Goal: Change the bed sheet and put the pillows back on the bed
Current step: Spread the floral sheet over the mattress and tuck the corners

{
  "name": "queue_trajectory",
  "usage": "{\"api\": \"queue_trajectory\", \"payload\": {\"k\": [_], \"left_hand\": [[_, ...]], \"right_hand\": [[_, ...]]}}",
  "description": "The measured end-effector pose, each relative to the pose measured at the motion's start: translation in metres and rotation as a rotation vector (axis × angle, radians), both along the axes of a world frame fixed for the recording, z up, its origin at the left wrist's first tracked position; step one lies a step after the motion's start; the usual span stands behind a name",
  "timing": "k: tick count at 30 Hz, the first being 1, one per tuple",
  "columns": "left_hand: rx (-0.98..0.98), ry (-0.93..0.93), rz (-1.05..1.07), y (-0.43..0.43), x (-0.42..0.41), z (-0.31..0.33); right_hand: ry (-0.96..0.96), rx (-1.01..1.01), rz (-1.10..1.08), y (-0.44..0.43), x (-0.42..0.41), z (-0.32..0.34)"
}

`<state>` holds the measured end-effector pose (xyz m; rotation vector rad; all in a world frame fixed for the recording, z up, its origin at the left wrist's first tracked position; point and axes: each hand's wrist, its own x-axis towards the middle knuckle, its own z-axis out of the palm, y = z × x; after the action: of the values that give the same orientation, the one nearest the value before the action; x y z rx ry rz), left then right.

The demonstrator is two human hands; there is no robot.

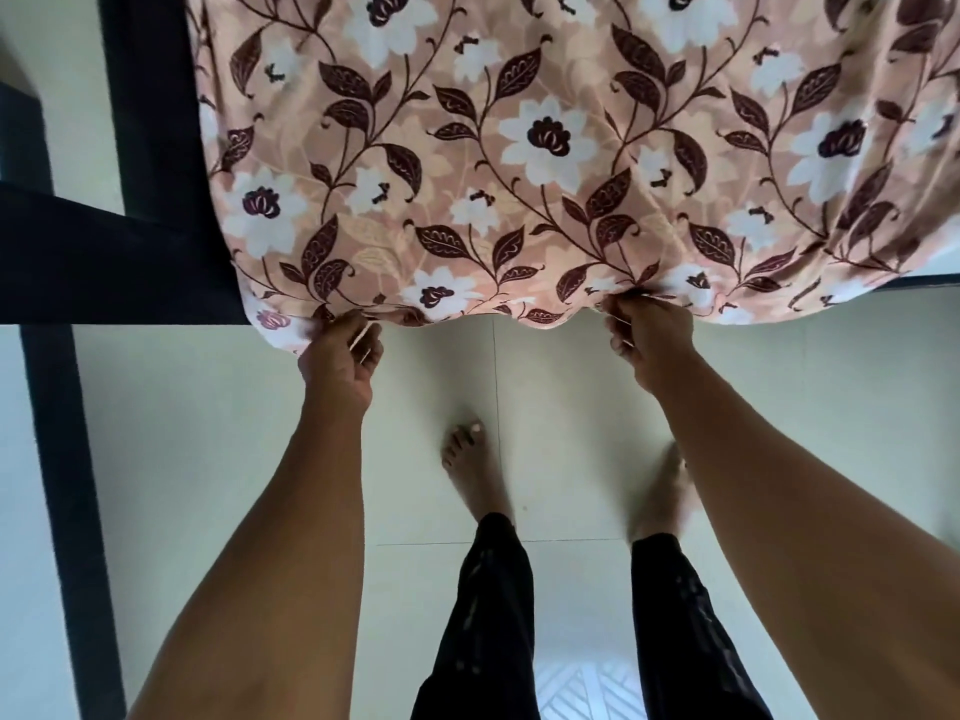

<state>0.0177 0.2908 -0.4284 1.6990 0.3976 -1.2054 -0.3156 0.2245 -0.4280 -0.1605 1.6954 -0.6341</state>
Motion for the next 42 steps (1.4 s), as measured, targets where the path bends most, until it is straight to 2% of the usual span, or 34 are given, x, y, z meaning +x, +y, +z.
{"api": "queue_trajectory", "payload": {"k": [3, 6, 10, 12, 16, 19, 24, 27, 29, 33, 36, 38, 40, 42], "left_hand": [[0.167, -0.153, -0.053, 0.009, 0.019, -0.008], [0.237, -0.159, 0.043, 0.017, 0.033, -0.017], [0.035, -0.065, 0.121, 0.007, 0.037, -0.016], [0.038, -0.095, 0.174, -0.001, 0.037, -0.015], [0.153, -0.137, 0.164, 0.004, 0.031, -0.014], [0.235, -0.143, 0.234, 0.003, 0.046, -0.032], [0.301, -0.091, 0.033, -0.003, 0.076, -0.067], [0.37, -0.14, 0.028, -0.002, 0.086, -0.089], [0.356, -0.134, -0.025, 0.0, 0.082, -0.089], [0.319, -0.071, 0.067, 0.016, 0.049, -0.073], [0.521, -0.068, -0.267, 0.023, -0.01, -0.051], [0.577, -0.097, -0.572, 0.027, -0.067, -0.03], [0.503, -0.244, -0.957, 0.023, -0.124, -0.014], [0.219, -0.529, -1.372, 0.001, -0.185, 0.014]], "right_hand": [[0.135, 0.033, 0.011, 0.005, 0.01, -0.004], [0.257, 0.043, 0.013, 0.009, 0.022, -0.011], [0.373, 0.083, 0.041, -0.002, 0.03, -0.021], [0.409, 0.103, 0.069, -0.008, 0.031, -0.023], [0.373, 0.16, 0.036, -0.003, 0.035, -0.023], [0.417, 0.165, 0.04, 0.004, 0.038, -0.023], [0.436, 0.171, 0.092, 0.003, 0.041, -0.041], [0.393, 0.194, 0.083, -0.001, 0.046, -0.057], [0.355, 0.214, 0.065, -0.002, 0.046, -0.064], [0.247, 0.193, 0.038, 0.006, 0.035, -0.066], [0.191, 0.173, 0.017, 0.025, 0.01, -0.059], [0.204, 0.187, -0.039, 0.035, -0.018, -0.045], [0.259, 0.168, -0.093, 0.037, -0.047, -0.03], [0.373, 0.078, -0.195, 0.028, -0.083, -0.013]]}}
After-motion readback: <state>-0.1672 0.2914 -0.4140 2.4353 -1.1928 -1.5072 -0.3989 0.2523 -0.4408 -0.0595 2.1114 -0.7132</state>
